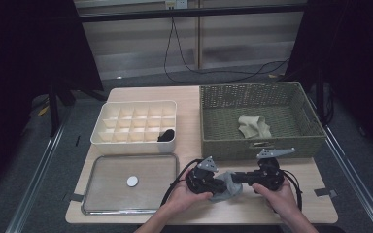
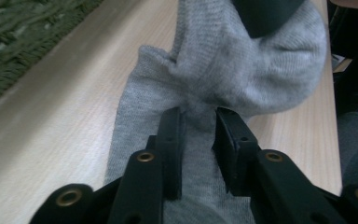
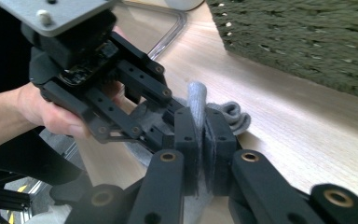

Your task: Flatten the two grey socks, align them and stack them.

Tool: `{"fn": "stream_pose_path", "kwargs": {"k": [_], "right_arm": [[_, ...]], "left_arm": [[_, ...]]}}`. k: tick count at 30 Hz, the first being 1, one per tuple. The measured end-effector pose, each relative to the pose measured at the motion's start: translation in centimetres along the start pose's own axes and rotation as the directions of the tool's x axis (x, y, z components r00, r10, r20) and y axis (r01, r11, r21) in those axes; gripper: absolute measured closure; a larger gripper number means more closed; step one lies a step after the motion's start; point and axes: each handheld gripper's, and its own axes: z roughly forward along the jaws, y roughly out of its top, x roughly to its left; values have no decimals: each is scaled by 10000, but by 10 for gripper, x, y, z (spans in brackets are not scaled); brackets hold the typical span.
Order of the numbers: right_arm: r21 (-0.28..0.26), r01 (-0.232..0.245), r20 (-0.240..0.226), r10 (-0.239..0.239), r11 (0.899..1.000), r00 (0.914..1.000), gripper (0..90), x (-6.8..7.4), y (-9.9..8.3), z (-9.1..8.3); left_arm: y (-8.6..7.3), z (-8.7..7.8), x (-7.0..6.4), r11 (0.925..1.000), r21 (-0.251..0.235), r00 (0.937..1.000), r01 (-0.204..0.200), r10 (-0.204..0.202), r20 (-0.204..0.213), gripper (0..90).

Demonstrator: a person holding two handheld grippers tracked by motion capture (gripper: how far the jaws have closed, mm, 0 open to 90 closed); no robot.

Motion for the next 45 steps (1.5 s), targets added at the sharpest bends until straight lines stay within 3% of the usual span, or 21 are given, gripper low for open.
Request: {"fn": "stream_pose_path", "kwargs": {"k": [2, 3, 7, 12, 15, 17, 19, 21, 30, 45], "right_arm": [[-58, -38, 49, 38, 10000, 10000, 859, -3, 0, -2], [-88, -78, 56, 79, 9999, 10000, 858, -4, 0, -4], [-132, -99, 137, 100, 9999, 9999, 859, -7, 0, -7], [-122, -113, 217, 116, 9999, 9997, 858, -10, 1, -6], [-141, -86, 309, 91, 9999, 9995, 858, -10, 2, -8], [-189, -78, 458, 87, 9998, 9989, 857, -11, 3, -10], [-191, -93, 554, 103, 9998, 9984, 857, -12, 3, -11], [-147, -112, 626, 121, 9998, 9980, 857, -13, 3, -11], [-15, -17, 863, 18, 10000, 9963, 854, -11, 5, -8], [612, 125, 436, -152, 9980, 9989, 845, 4, 11, 18]], "left_arm": [[0, -4, 0, 9998, -190, 9999, -115, 113, -107, 689], [0, -7, 0, 9999, -52, 9997, -127, 126, -188, 668], [-4, -24, -1, 9989, -467, 9993, 37, -54, -362, 663], [-10, -45, -1, 9990, -441, 9982, 32, -58, -598, 648], [-18, -54, -3, 9994, -348, 9976, -90, 66, -687, 648], [-24, -59, -6, 9980, -633, 9985, 75, -109, -541, 658], [-28, -63, -11, 9982, -589, 9973, -81, 38, -728, 653], [-31, -62, -12, 9975, -689, 9980, -124, 80, -632, 653], [-33, -49, -4, 9997, -256, 9991, -17, 6, -433, 632], [-32, -39, -5, 9999, -170, 9982, -8, -2, -600, 602]]}}
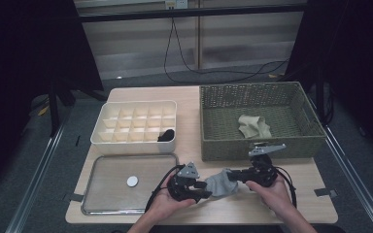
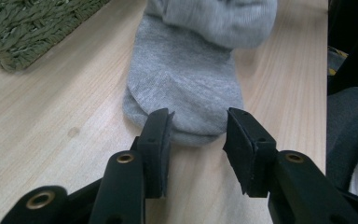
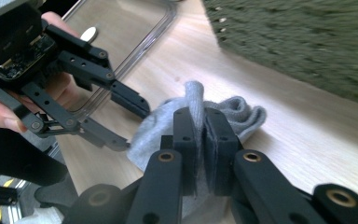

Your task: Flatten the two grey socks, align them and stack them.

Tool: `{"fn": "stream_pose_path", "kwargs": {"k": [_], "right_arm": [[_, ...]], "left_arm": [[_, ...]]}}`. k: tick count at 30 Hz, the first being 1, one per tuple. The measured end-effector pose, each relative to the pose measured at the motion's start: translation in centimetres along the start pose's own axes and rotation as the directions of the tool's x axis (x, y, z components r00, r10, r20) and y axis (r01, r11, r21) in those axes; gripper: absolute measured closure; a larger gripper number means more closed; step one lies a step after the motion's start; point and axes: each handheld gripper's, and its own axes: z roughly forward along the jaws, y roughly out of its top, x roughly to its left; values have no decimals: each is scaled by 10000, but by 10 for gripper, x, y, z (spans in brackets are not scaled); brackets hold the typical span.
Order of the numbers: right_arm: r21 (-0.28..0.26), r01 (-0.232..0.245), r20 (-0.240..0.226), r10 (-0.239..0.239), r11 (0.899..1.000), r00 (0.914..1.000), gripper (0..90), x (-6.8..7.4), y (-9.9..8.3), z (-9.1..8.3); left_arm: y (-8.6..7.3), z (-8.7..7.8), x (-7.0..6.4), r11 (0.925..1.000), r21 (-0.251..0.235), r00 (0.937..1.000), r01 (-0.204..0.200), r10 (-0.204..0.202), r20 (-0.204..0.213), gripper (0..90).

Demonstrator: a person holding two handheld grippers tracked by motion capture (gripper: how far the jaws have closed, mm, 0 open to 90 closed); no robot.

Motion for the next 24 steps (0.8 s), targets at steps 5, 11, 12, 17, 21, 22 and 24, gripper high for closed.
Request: {"fn": "stream_pose_path", "kwargs": {"k": [5, 11, 12, 17, 21, 22, 24], "right_arm": [[360, 123, -141, -118, 9993, 9998, 844, 7, 4, 12], [548, 296, -172, -287, 9981, 9994, 841, 13, 8, 23], [564, 314, -160, -305, 9979, 9994, 840, 13, 8, 25], [745, 406, -118, -398, 9964, 9991, 820, 16, 7, 35], [842, 574, -105, -567, 9948, 9983, 815, 20, 6, 40], [860, 627, -109, -619, 9943, 9980, 816, 21, 5, 41], [942, 696, -65, -693, 9931, 9976, 822, 22, 4, 44]], "left_arm": [[0, 3, 0, 10000, 17, 10000, 21, -21, -2, 594], [0, 4, -1, 10000, 47, 10000, -15, 16, -66, 583], [0, 4, -1, 10000, 35, 10000, -17, 18, -65, 583], [1, 5, -1, 9999, 136, 10000, -56, 57, -52, 580], [1, 4, -1, 9999, 165, 9999, -40, 42, -130, 561], [1, 4, -1, 9998, 208, 9999, -40, 42, -129, 561], [1, 4, -1, 9997, 222, 9999, -59, 62, -131, 555]]}}
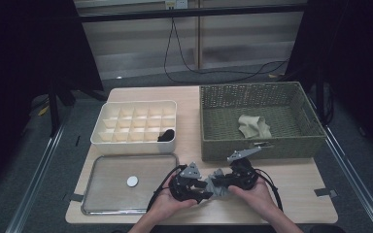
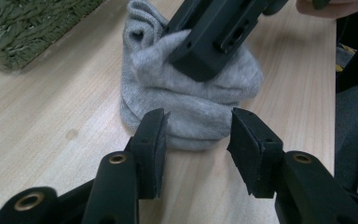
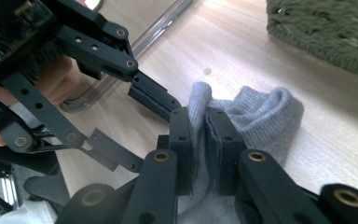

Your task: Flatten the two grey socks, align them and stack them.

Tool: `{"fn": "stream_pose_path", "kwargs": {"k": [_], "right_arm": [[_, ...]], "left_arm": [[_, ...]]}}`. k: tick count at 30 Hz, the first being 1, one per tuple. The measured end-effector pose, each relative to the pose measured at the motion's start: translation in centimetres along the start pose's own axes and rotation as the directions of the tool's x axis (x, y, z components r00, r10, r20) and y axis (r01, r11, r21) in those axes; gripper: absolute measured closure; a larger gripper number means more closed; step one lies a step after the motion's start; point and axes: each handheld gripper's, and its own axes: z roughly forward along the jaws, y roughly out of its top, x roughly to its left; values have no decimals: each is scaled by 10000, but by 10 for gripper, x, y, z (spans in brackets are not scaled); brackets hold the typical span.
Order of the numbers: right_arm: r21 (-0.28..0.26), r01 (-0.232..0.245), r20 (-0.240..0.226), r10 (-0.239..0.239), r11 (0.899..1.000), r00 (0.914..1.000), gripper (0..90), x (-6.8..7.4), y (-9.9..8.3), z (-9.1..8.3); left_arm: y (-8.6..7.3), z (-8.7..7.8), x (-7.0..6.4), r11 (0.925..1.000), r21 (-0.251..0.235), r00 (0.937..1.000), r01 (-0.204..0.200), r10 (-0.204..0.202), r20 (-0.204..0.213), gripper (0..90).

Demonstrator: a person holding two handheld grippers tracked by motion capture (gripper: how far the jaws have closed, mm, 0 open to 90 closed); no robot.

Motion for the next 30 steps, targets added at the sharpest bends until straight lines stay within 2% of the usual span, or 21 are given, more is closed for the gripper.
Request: {"fn": "stream_pose_path", "kwargs": {"k": [3, 5, 8, 10, 13, 15, 16, 22, 23, 24, 25, 27, 30], "right_arm": [[54, 56, 12, -56, 10000, 10000, 828, -1, -1, 4], [99, 247, 148, -249, 9996, 9996, 828, 0, -2, 7], [236, 465, 233, -471, 9986, 9986, 838, 2, -3, 11], [260, 448, 265, -455, 9987, 9986, 840, 2, -3, 12], [201, 400, 219, -404, 9990, 9989, 832, 2, -4, 12], [73, 203, 64, -203, 9998, 9998, 801, 0, -4, 11], [6, 65, -70, -65, 10000, 10000, 775, 0, -5, 10], [-328, -88, -192, 81, 9994, 9998, 602, 5, -3, -1], [-381, -86, -187, 79, 9992, 9998, 594, 6, -3, -4], [-462, 28, -187, -37, 9989, 9998, 601, 8, -2, -7], [-509, 86, -172, -95, 9987, 9998, 602, 9, -2, -9], [-661, 73, -201, -87, 9978, 9998, 627, 11, -2, -14], [-680, 61, -355, -86, 9977, 9993, 742, 11, -4, -18]], "left_arm": [[-1, 1, -1, 9999, -42, 10000, 100, -99, 9, 524], [-1, -1, -1, 9998, 158, 9999, 94, -95, 34, 480], [-2, -4, -2, 9998, 105, 9998, 156, -157, 103, 450], [-3, -7, -1, 9997, 157, 9998, 166, -167, 111, 440], [-5, -9, 1, 9995, -38, 9994, 321, -320, 137, 432], [-5, -11, 2, 9994, 82, 9994, 347, -348, 89, 433], [-5, -11, 2, 9993, -14, 9992, 382, -381, 111, 432], [-6, -14, 4, 9983, -158, 9984, 558, -557, 64, 408], [-7, -15, 5, 9982, -200, 9984, 557, -557, 40, 407], [-7, -15, 5, 9975, -394, 9982, 592, -589, 81, 408], [-7, -17, 6, 9982, -237, 9984, 558, -557, 47, 408], [-7, -20, 8, 9979, -247, 9982, 603, -604, -29, 408], [-8, -24, 11, 9966, -373, 9972, 730, -737, -160, 408]]}}
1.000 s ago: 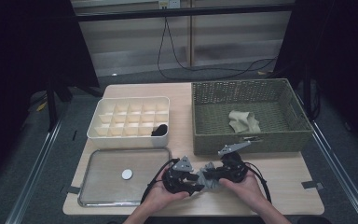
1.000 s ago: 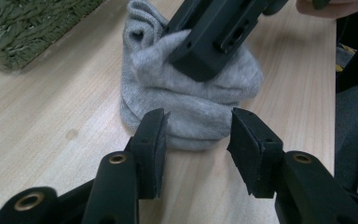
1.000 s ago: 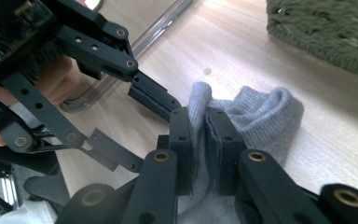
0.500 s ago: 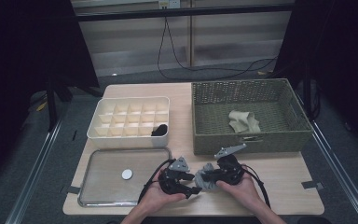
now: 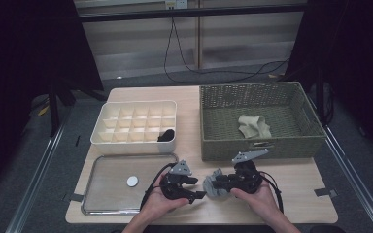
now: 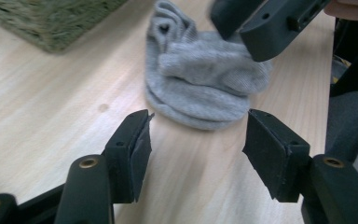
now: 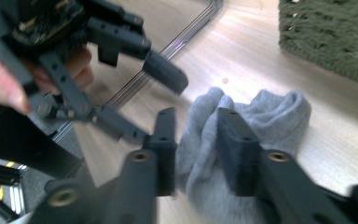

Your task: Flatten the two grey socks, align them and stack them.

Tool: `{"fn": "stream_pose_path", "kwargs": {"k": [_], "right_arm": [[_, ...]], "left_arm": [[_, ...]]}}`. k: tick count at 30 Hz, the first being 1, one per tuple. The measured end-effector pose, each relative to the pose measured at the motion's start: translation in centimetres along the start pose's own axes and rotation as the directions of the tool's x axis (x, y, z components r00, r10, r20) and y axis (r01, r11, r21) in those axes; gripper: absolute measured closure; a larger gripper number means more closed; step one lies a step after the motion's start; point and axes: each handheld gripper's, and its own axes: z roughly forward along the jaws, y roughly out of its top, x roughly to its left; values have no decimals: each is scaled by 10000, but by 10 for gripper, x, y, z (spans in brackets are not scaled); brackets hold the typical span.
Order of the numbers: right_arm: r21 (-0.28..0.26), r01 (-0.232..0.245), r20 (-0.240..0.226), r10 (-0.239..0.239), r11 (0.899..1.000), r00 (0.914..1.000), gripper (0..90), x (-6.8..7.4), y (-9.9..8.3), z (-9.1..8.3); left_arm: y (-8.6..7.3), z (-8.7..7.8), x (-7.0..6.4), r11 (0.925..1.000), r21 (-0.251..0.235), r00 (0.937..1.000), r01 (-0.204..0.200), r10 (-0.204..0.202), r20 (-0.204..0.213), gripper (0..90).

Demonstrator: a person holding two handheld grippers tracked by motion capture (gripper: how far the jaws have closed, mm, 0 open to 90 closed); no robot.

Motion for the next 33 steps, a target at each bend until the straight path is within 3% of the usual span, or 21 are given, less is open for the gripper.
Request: {"fn": "stream_pose_path", "kwargs": {"k": [2, 5, 14, 22, 27, 33], "right_arm": [[163, -14, -142, 16, 9999, 9999, 787, 0, -3, 2], [392, 167, -250, -157, 9991, 9996, 807, 1, -7, 8], [858, 390, -413, -356, 9955, 9985, 809, 3, -10, 26], [909, 357, -287, -332, 9952, 9990, 816, 0, -12, 29], [771, 199, -389, -169, 9968, 9991, 708, 1, -12, 24], [406, 84, -437, -66, 9991, 9990, 653, -2, -9, 9]], "left_arm": [[0, -4, 3, 10000, 9, 9999, 97, -97, -120, 408], [-1, -9, 8, 9985, -370, 9981, 414, -430, -439, 426], [-1, -13, 11, 9979, -472, 9979, 447, -469, -451, 448], [-1, -13, 11, 9980, -500, 9986, 394, -411, -341, 472], [0, -13, 10, 9969, -657, 9990, 432, -441, -121, 544], [2, -15, 9, 9954, -840, 9990, 453, -454, 11, 592]]}}
